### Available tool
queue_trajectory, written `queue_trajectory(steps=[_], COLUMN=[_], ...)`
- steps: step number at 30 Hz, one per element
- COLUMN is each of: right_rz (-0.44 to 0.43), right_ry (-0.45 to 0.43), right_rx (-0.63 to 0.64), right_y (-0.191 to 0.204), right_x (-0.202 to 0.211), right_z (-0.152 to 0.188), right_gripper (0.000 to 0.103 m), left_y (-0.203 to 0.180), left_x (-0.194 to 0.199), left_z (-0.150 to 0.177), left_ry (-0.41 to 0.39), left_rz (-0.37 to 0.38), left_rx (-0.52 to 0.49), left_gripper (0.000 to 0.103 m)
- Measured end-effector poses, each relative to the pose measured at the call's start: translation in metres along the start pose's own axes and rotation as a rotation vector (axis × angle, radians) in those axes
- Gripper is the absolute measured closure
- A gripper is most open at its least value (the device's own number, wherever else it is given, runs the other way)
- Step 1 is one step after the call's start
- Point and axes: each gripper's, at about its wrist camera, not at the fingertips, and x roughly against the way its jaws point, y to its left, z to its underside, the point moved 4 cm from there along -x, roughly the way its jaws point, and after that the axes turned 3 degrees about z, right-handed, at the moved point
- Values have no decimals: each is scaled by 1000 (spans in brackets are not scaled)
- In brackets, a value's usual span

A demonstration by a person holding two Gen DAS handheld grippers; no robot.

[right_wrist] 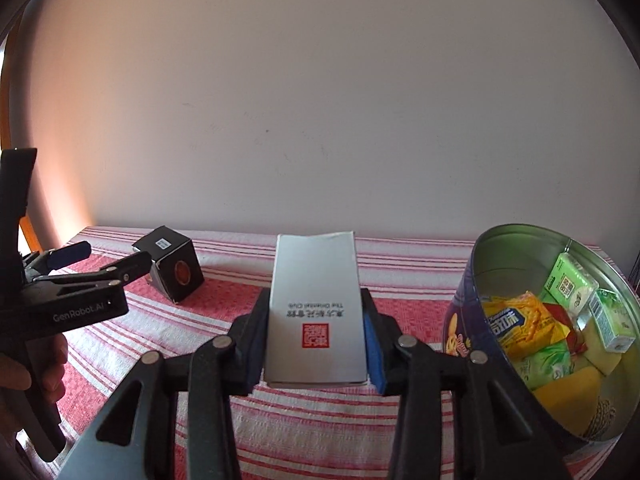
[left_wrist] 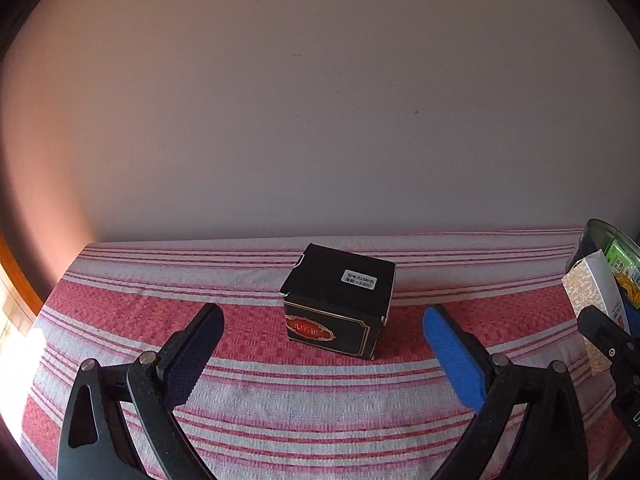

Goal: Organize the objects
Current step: 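Grasp the white box with the right tool while the left tool grasps the black box, then carry the white box and black box over the tin with both tools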

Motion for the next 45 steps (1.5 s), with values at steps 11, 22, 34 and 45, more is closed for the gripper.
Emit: queue_trajectory(steps=[11, 22, 34, 45], right_rz=[-30, 76, 121, 116], right_ry=[75, -70, -141, -161], right_rx=[-39, -69, -33, -10], right_y=[-3, -16, -20, -34], right_x=[-14, 8, 20, 65], right_z=[1, -6, -9, 13], right_gripper=[62, 62, 62, 62], left_y=[5, -14, -59, -84], left_x=[-73, -14, 42, 69], left_z=[-11, -1, 40, 56], left_ry=[212, 29, -2, -65], left_rz=[9, -126, -169, -221], left_rx=[70, 93, 123, 77], left_gripper=[33, 33, 33, 33])
